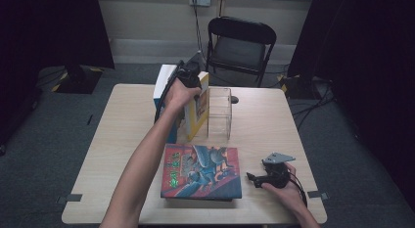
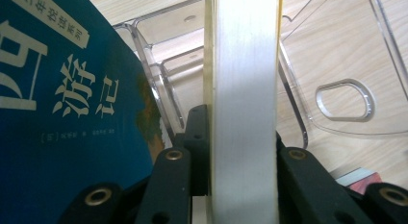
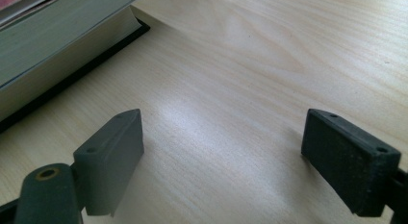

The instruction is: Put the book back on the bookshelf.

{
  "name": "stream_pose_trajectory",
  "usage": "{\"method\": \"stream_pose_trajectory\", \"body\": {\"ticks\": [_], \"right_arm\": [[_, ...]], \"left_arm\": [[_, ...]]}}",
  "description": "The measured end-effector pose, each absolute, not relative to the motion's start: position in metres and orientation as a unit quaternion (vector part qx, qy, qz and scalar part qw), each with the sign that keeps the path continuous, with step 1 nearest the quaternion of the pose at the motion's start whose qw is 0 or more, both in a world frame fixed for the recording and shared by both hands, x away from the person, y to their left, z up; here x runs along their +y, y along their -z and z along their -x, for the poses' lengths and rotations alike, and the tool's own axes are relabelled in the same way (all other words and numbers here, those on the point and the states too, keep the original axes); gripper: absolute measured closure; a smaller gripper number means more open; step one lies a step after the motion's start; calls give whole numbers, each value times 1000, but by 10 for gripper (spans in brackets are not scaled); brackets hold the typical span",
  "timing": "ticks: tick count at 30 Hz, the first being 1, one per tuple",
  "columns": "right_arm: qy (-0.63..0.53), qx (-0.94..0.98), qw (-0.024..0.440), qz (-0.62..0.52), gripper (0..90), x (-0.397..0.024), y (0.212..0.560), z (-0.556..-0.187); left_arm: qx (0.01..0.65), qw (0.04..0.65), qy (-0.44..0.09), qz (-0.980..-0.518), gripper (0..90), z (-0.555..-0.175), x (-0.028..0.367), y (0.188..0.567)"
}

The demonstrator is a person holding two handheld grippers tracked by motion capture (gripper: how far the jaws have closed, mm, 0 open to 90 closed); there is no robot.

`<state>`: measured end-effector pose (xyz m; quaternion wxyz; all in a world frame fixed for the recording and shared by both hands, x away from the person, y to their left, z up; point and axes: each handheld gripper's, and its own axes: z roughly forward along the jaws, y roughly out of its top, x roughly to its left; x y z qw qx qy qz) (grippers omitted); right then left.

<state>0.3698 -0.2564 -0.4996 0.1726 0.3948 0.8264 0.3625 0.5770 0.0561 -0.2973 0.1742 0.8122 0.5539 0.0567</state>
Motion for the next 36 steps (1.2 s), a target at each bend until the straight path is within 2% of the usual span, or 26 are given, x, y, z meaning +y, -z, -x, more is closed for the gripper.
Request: {"method": "stream_pose_trajectory", "body": {"ticks": [6, 27, 36], "right_arm": [[-363, 827, 173, -394, 146, -256, 500, -370], [-363, 827, 173, -394, 146, -256, 500, -370], [-362, 827, 173, -394, 146, -256, 500, -370]], "left_arm": [[547, 183, -64, -814, 689, -574, 59, 297], [543, 189, -71, -815, 624, -555, 70, 291], [518, 207, -84, -826, 580, -540, 76, 290]]}}
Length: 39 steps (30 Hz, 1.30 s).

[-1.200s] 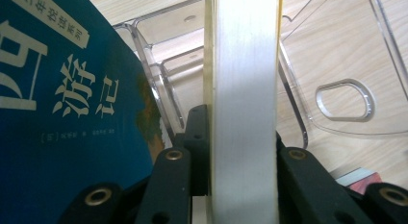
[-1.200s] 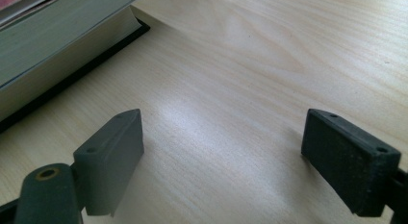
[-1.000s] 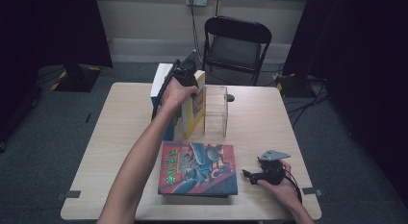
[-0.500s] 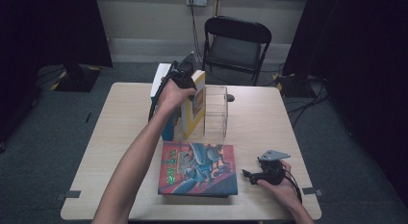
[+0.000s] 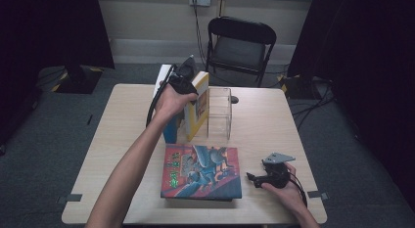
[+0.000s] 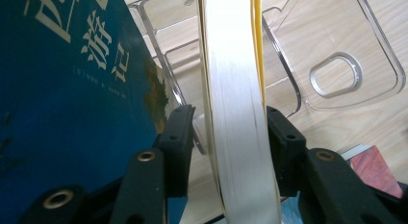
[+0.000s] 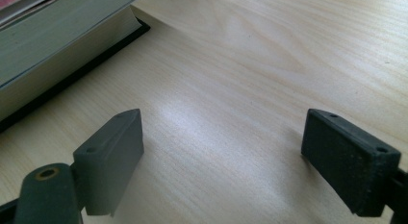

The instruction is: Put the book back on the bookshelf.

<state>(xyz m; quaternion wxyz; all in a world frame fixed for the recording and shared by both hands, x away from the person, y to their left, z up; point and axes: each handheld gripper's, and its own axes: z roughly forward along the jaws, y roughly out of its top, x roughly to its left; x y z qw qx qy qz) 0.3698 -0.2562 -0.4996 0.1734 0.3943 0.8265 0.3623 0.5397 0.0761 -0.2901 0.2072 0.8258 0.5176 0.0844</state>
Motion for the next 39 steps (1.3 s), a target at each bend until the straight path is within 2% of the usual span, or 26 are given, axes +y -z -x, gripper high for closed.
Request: {"method": "stream_pose_trajectory", "body": {"ticks": [12, 19, 24, 29, 32, 39], "right_arm": [[-362, 826, 173, -395, 146, -256, 500, -370], [-362, 827, 173, -394, 146, -256, 500, -370], [-362, 827, 174, -394, 146, -256, 500, -370], [-362, 827, 174, -394, 146, -256, 500, -370], [-362, 827, 174, -395, 146, -256, 500, -370], [-362, 827, 173, -394, 146, -256, 500, -370]], "left_arm": [[487, 222, -115, -837, 604, -514, 80, 300], [481, 264, -144, -824, 592, -498, 77, 311], [474, 310, -157, -809, 632, -491, 77, 328], [469, 327, -161, -804, 611, -489, 76, 346], [469, 340, -167, -798, 635, -488, 76, 349], [464, 332, -176, -802, 678, -487, 72, 347]]}}
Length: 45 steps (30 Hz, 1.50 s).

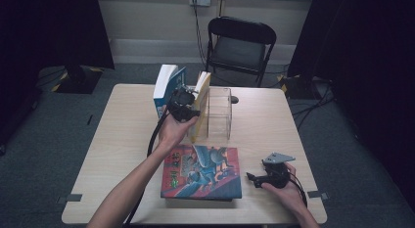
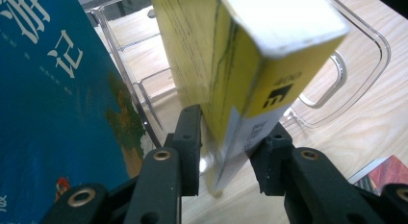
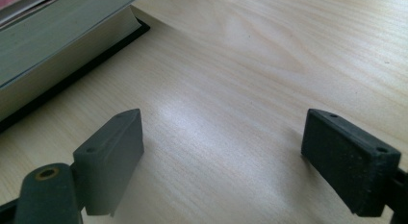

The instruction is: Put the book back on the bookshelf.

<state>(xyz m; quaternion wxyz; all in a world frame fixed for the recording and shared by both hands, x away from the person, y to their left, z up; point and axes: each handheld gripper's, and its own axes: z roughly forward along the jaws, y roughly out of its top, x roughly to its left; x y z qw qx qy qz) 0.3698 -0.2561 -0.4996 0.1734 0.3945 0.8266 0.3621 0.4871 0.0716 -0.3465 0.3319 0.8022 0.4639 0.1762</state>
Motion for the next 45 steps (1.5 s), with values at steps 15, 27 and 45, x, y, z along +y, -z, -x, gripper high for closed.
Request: {"method": "stream_pose_trajectory", "body": {"ticks": [15, 27, 45], "right_arm": [[-362, 827, 173, -394, 146, -256, 500, -370], [-362, 827, 173, -394, 146, -256, 500, -370], [-362, 827, 172, -394, 146, -256, 500, -370]], "left_arm": [[454, 343, -166, -805, 667, -489, 54, 336], [421, 338, -155, -827, 591, -487, 44, 340], [415, 376, -139, -817, 458, -481, 56, 345]]}}
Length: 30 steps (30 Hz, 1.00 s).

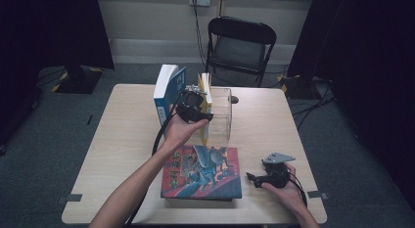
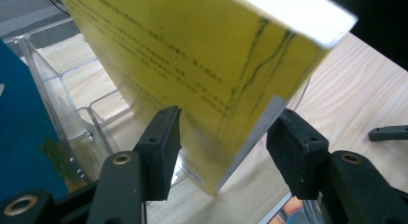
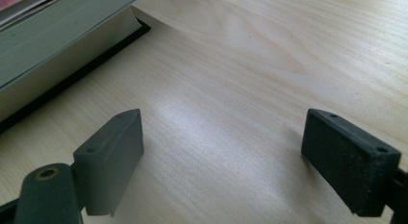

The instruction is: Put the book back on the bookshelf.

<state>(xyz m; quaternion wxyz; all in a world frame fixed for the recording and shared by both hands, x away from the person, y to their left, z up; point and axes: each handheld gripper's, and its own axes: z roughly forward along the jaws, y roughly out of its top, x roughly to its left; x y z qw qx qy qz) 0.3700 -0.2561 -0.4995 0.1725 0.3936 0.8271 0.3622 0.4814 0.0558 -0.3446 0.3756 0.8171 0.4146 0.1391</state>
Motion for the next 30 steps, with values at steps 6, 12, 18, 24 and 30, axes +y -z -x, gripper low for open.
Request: {"method": "stream_pose_trajectory", "body": {"ticks": [6, 12, 18, 24, 30], "right_arm": [[-362, 827, 173, -394, 146, -256, 500, -370], [-362, 827, 173, -394, 146, -256, 500, -370], [-362, 827, 173, -394, 146, -256, 500, -370], [-362, 827, 173, -394, 146, -256, 500, -370], [-362, 827, 173, -394, 146, -256, 500, -370]], "left_arm": [[414, 380, -135, -816, 445, -478, 63, 349], [410, 384, -136, -816, 440, -473, 71, 350], [408, 393, -141, -812, 421, -471, 73, 348], [400, 396, -138, -815, 414, -464, 73, 350], [389, 402, -128, -819, 439, -454, 80, 359]]}}
